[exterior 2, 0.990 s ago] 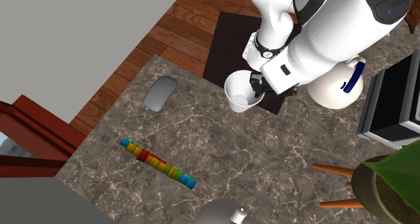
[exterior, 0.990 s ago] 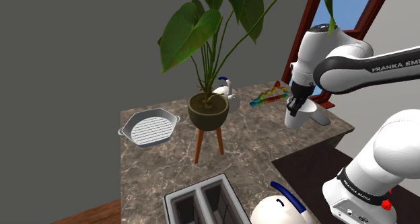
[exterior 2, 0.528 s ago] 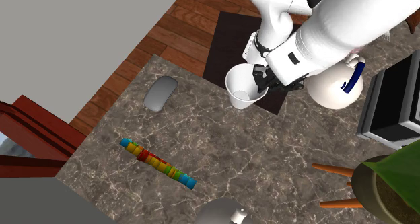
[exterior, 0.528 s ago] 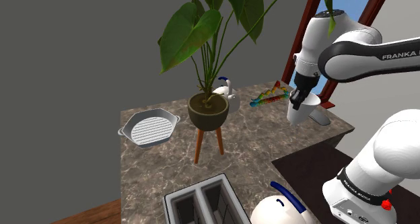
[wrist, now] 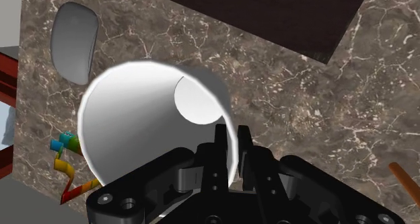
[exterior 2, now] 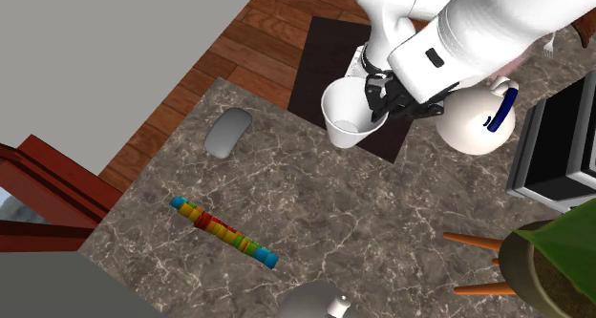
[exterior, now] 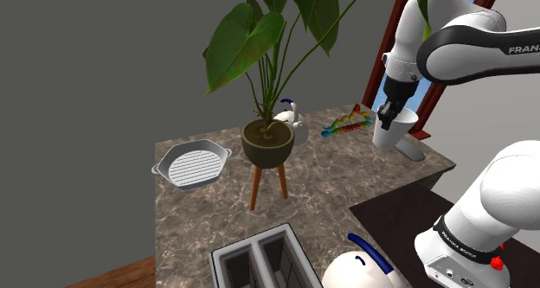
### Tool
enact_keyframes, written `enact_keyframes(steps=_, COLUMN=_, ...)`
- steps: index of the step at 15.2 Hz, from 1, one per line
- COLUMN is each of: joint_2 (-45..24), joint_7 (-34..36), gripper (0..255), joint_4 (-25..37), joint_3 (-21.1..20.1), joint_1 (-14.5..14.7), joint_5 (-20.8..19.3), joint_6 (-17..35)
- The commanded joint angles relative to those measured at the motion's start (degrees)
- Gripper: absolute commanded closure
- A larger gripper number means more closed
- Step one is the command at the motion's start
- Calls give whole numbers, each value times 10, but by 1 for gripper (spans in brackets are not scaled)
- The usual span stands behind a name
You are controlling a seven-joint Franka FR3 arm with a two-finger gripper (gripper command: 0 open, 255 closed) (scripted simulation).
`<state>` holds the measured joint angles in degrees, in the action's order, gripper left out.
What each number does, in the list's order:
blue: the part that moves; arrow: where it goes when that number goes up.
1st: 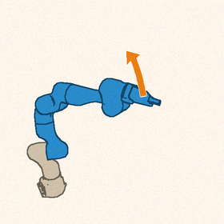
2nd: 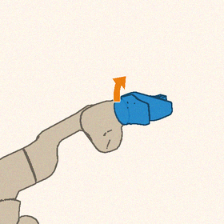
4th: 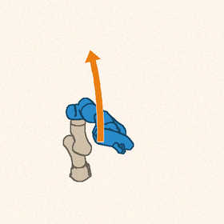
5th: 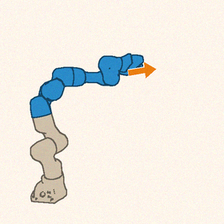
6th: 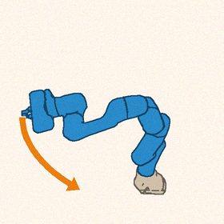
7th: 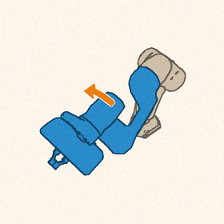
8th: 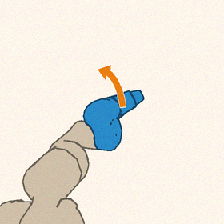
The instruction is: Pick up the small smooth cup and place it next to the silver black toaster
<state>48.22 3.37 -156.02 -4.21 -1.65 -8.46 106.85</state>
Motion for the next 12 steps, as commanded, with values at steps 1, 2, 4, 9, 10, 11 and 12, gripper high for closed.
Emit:
enact_keyframes(steps=1, joint_2=4, joint_7=-2, gripper=255, joint_4=13, joint_3=0, joint_1=1, joint_5=1, joint_6=-17)
enact_keyframes(steps=2, joint_2=5, joint_7=-4, gripper=255, joint_4=20, joint_3=0, joint_1=0, joint_5=1, joint_6=-25)
enact_keyframes(steps=4, joint_2=6, joint_7=-6, gripper=255, joint_4=35, joint_3=0, joint_1=0, joint_5=2, joint_6=-41)
enact_keyframes(steps=9, joint_2=6, joint_7=-13, gripper=255, joint_4=73, joint_3=0, joint_1=0, joint_5=3, joint_6=-78)
enact_keyframes(steps=10, joint_2=5, joint_7=-14, gripper=255, joint_4=81, joint_3=0, joint_1=-1, joint_5=3, joint_6=-86)
enact_keyframes(steps=11, joint_2=5, joint_7=-15, gripper=255, joint_4=89, joint_3=0, joint_1=-1, joint_5=3, joint_6=-93)
enact_keyframes(steps=12, joint_2=4, joint_7=-16, gripper=255, joint_4=97, joint_3=0, joint_1=-1, joint_5=3, joint_6=-100)
